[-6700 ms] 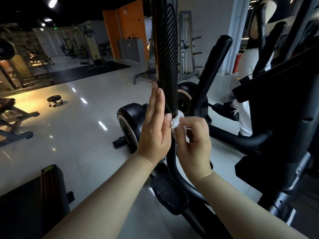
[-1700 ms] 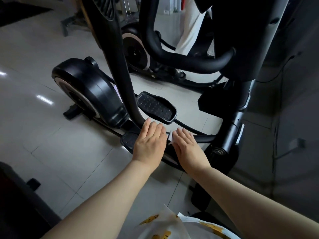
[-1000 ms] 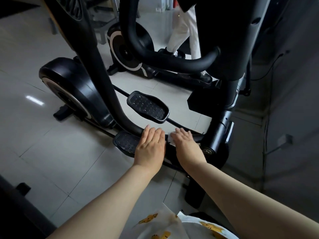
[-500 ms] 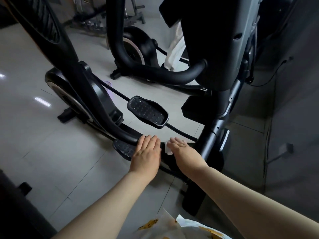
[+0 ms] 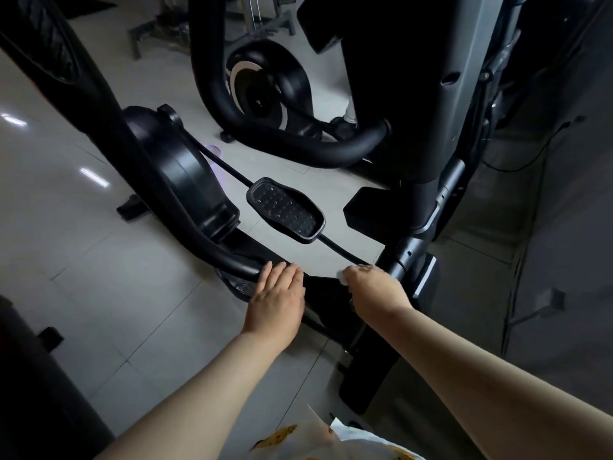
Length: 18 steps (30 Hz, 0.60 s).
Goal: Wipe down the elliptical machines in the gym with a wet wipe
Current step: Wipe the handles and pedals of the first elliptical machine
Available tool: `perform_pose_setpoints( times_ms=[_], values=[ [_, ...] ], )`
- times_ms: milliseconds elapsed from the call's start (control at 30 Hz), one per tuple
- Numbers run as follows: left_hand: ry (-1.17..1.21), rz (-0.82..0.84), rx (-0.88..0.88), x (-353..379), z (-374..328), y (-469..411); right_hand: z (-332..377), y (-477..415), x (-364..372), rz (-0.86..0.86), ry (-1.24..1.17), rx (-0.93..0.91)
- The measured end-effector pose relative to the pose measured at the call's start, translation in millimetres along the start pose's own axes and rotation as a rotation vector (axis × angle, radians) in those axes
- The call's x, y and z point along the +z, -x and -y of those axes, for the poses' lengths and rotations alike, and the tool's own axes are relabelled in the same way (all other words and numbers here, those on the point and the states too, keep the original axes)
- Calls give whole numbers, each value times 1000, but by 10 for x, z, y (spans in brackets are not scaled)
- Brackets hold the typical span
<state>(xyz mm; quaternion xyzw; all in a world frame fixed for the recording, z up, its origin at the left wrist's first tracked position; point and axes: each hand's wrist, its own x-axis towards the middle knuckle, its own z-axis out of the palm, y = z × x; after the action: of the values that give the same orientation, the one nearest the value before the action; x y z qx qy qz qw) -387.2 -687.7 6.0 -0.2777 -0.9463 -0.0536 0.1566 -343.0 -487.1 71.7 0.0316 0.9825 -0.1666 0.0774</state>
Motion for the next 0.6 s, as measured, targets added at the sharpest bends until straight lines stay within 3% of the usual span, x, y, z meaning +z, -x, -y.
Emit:
perform_pose_setpoints(
  times_ms=[133, 300, 433, 533, 600],
  values=[
    [45, 10, -9, 38, -61, -35, -3, -48, -19, 50, 4, 31],
    [53, 57, -46, 10, -67, 15, 229, -94, 244, 93, -161, -204],
    [75, -12, -87, -73, -34, 75, 264, -126, 282, 68, -190, -98],
    [218, -108, -149, -182, -97, 85, 383, -91, 313, 99, -330, -156],
    [342, -137, -74, -195, -182, 95, 356, -86, 343, 122, -435, -167]
  ],
)
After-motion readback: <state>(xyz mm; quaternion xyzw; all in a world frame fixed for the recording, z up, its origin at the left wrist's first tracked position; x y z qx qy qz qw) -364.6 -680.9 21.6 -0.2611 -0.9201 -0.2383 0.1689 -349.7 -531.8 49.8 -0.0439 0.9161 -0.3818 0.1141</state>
